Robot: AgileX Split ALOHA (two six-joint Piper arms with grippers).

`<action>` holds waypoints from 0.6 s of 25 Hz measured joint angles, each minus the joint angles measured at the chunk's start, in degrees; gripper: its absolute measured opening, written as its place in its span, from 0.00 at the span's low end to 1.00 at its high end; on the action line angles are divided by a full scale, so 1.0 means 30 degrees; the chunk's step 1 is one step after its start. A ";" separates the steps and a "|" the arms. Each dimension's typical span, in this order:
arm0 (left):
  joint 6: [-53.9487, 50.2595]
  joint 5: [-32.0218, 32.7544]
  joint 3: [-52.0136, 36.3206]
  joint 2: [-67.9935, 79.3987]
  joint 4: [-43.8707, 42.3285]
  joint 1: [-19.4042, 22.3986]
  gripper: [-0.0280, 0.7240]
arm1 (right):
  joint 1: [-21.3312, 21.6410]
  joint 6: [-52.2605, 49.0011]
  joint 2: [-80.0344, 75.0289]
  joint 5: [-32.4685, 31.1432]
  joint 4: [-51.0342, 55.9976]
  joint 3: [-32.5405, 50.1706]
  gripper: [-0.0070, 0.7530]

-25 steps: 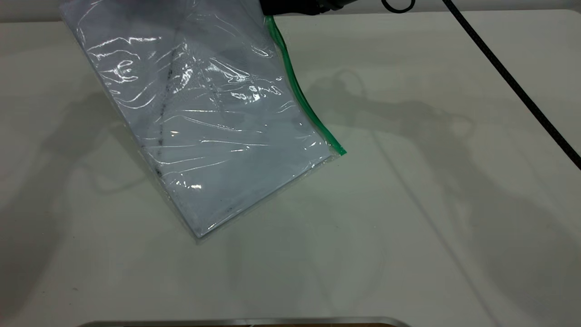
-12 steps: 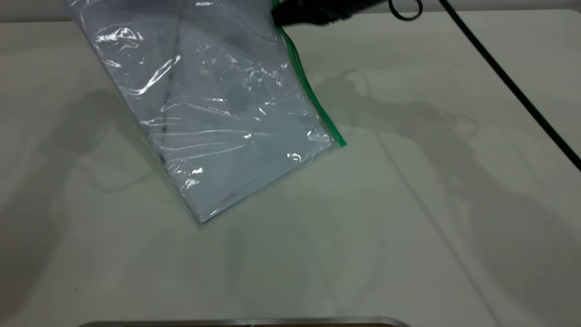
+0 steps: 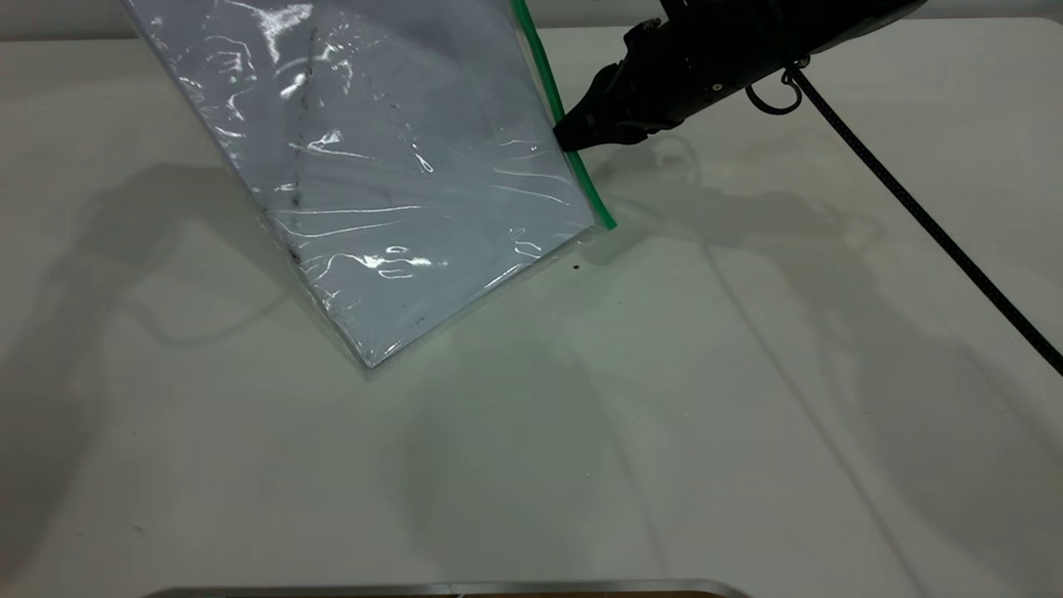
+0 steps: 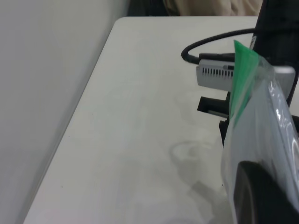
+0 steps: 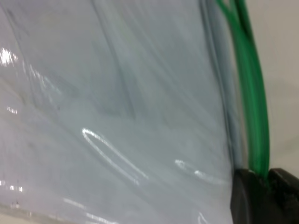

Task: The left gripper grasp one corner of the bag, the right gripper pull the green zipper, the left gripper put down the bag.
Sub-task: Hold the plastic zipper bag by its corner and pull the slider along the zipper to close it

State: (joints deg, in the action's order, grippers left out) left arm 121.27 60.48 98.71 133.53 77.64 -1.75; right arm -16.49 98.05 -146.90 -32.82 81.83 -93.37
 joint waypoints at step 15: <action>-0.0031 0.0781 0.0017 -0.0162 0.1389 0.0993 0.11 | 0.0023 -0.3175 -0.0109 0.0964 -0.4892 0.0027 0.11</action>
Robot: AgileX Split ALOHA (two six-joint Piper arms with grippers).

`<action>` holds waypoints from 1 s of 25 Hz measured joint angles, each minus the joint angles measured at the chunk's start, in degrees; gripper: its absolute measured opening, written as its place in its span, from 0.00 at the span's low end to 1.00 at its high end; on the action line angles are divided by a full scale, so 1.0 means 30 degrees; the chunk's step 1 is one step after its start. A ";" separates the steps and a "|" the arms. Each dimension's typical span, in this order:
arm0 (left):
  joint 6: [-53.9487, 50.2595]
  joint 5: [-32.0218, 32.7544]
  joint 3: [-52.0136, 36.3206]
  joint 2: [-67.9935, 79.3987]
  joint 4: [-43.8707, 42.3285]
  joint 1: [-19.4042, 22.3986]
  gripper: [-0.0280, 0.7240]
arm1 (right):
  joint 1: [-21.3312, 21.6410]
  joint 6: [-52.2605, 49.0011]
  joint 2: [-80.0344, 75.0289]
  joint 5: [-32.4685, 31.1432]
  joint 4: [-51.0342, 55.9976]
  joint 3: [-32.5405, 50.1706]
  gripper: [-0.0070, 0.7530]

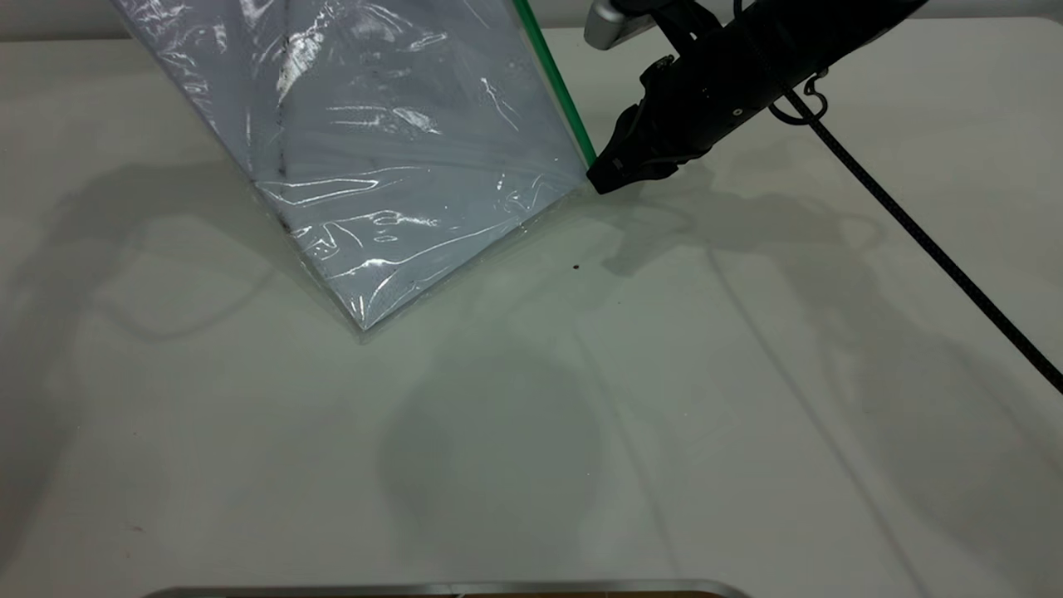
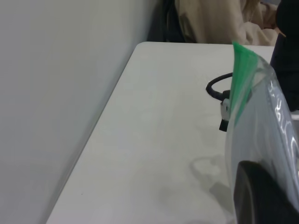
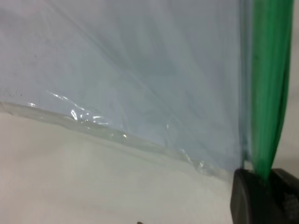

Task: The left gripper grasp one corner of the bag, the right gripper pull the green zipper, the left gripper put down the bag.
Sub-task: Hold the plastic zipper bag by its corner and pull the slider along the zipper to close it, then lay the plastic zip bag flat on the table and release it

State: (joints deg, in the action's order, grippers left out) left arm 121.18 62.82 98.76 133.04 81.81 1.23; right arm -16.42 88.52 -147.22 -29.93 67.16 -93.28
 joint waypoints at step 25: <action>-0.2853 -0.1078 -0.0562 0.0472 -0.3022 -0.0488 0.11 | 0.0046 -0.2542 0.3942 -0.1774 -0.0163 0.0154 0.73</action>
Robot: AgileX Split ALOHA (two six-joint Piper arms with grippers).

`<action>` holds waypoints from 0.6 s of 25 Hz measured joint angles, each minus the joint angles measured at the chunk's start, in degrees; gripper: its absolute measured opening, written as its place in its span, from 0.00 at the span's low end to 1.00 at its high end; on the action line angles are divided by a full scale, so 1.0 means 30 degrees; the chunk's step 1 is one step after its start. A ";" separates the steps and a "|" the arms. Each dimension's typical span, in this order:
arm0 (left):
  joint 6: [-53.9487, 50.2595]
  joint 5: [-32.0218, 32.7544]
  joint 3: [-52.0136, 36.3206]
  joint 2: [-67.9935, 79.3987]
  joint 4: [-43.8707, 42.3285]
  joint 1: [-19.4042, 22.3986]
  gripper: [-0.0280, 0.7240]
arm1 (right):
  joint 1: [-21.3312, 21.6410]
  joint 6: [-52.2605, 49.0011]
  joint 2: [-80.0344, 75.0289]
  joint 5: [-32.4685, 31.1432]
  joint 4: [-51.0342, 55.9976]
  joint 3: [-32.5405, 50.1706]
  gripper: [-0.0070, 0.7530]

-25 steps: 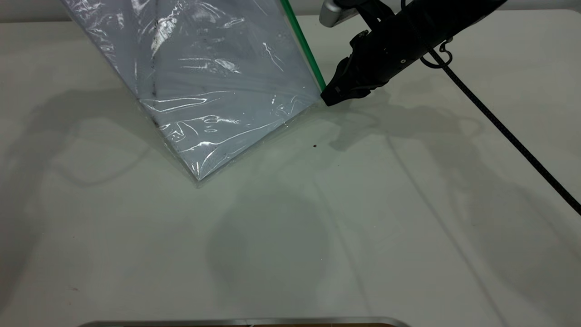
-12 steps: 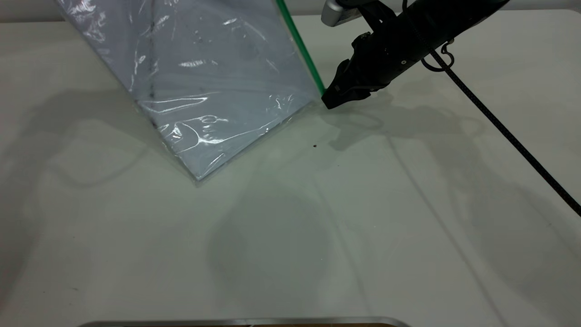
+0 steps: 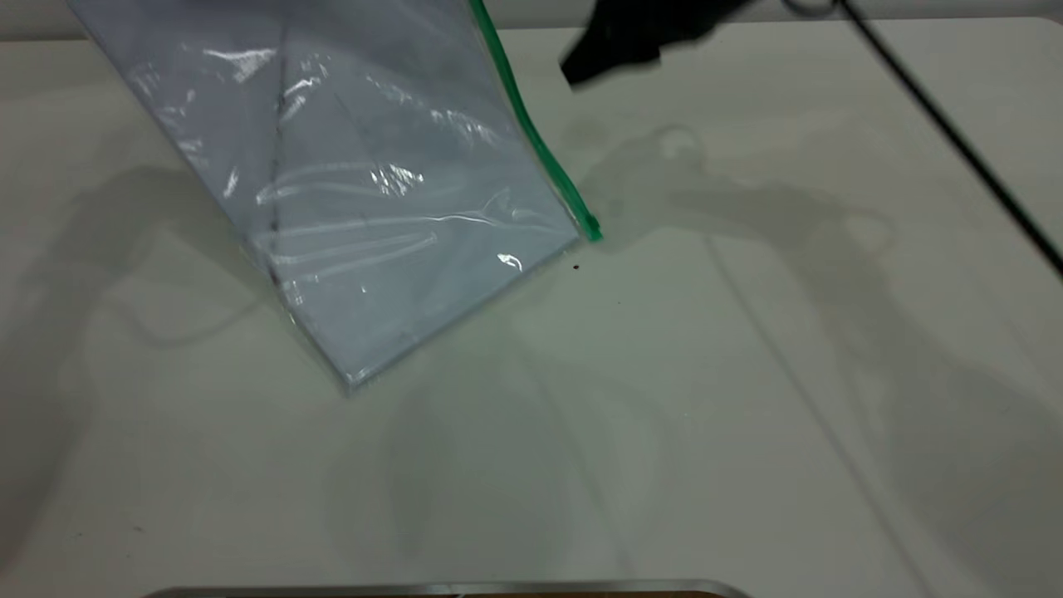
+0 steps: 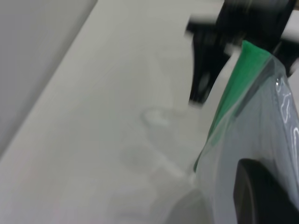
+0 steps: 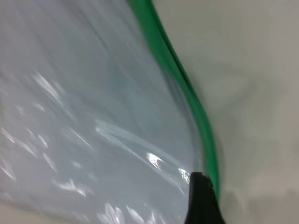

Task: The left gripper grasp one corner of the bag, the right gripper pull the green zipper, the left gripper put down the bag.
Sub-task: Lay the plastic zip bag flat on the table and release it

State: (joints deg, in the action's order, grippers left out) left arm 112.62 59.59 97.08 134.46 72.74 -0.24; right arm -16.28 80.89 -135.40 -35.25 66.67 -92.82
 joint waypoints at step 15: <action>-0.4204 -0.7757 -0.1780 0.2774 0.3511 -0.2464 0.30 | 0.0000 -0.7498 0.6805 -0.8928 -0.3635 0.0020 0.57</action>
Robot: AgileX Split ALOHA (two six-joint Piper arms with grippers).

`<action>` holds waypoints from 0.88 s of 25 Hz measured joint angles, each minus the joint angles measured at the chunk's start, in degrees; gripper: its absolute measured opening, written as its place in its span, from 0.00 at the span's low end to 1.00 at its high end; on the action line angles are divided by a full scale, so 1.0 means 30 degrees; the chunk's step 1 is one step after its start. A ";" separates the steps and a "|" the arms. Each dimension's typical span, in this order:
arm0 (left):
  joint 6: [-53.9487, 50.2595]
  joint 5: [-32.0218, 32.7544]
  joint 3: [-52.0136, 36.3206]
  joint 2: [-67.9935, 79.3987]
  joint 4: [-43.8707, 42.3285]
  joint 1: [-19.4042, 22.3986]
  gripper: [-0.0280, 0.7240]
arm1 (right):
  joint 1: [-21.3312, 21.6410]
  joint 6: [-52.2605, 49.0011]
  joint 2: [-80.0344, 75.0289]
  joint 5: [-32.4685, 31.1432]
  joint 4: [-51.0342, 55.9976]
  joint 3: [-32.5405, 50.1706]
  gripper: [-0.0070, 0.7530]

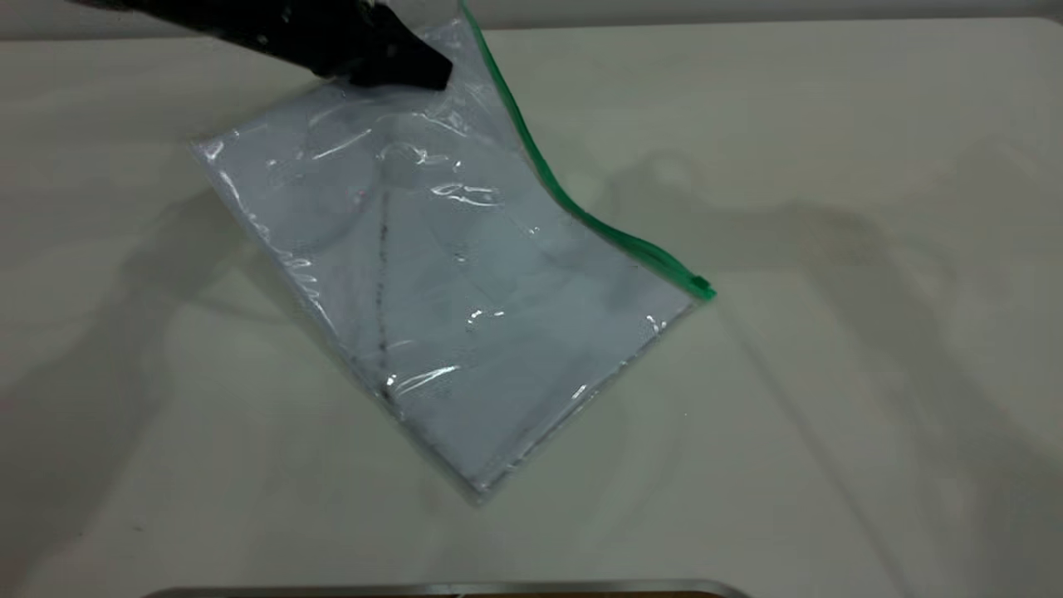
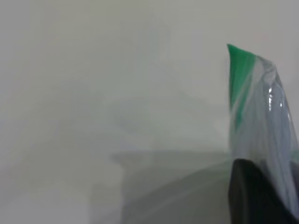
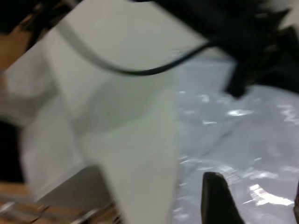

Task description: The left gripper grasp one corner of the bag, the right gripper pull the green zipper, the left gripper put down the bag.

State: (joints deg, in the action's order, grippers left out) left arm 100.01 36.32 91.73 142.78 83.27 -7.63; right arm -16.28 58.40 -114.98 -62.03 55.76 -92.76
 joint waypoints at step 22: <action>-1.3429 0.8916 0.0000 -1.5170 -1.1554 0.4318 0.73 | 0.0000 -1.5200 1.5621 -0.2900 -1.3022 0.1313 0.46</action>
State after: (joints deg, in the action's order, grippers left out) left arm 59.72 63.07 91.73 97.27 48.61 5.32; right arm -16.28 12.80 -68.12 -70.73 16.70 -88.83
